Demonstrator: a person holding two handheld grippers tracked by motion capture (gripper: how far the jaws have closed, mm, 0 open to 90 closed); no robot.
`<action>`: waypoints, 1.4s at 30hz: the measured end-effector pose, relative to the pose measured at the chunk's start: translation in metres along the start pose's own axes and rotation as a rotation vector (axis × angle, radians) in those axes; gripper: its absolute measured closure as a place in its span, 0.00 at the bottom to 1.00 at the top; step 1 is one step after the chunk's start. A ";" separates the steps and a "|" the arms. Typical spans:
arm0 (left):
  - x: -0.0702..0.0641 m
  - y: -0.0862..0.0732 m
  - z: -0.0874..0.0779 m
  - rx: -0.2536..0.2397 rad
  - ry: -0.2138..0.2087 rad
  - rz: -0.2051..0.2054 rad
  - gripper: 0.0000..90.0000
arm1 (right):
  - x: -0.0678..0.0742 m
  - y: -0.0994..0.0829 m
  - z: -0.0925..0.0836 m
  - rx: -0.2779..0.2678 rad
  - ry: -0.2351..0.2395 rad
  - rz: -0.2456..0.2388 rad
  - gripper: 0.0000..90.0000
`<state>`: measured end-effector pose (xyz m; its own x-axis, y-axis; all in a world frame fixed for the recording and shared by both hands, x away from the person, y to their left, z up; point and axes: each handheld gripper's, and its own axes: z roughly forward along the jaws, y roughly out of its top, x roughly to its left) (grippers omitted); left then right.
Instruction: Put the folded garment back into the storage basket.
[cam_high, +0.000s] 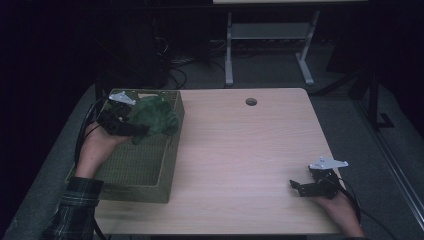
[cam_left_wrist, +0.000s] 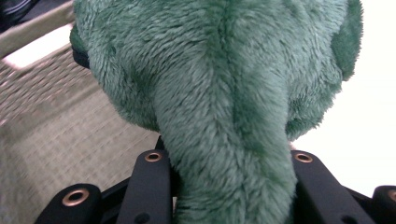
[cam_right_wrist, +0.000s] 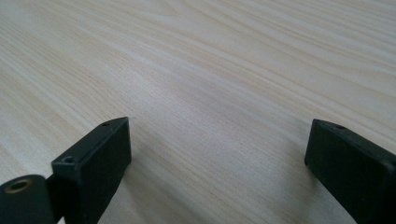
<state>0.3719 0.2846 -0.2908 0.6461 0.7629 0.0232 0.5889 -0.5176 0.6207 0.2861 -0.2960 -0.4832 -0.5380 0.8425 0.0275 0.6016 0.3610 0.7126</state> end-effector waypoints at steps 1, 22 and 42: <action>0.003 -0.003 0.000 0.002 0.007 -0.011 0.72 | 0.000 0.000 0.000 0.000 0.000 0.000 0.07; 0.045 -0.063 0.051 0.096 0.057 -0.174 0.72 | 0.000 0.000 0.000 0.000 0.000 0.000 0.07; 0.049 -0.080 0.084 0.185 0.031 -0.199 0.51 | 0.000 0.000 0.000 -0.001 0.000 0.002 0.07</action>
<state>0.3971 0.3310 -0.4054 0.4947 0.8670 -0.0591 0.7835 -0.4156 0.4619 0.2861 -0.2959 -0.4832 -0.5367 0.8433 0.0285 0.6022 0.3592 0.7129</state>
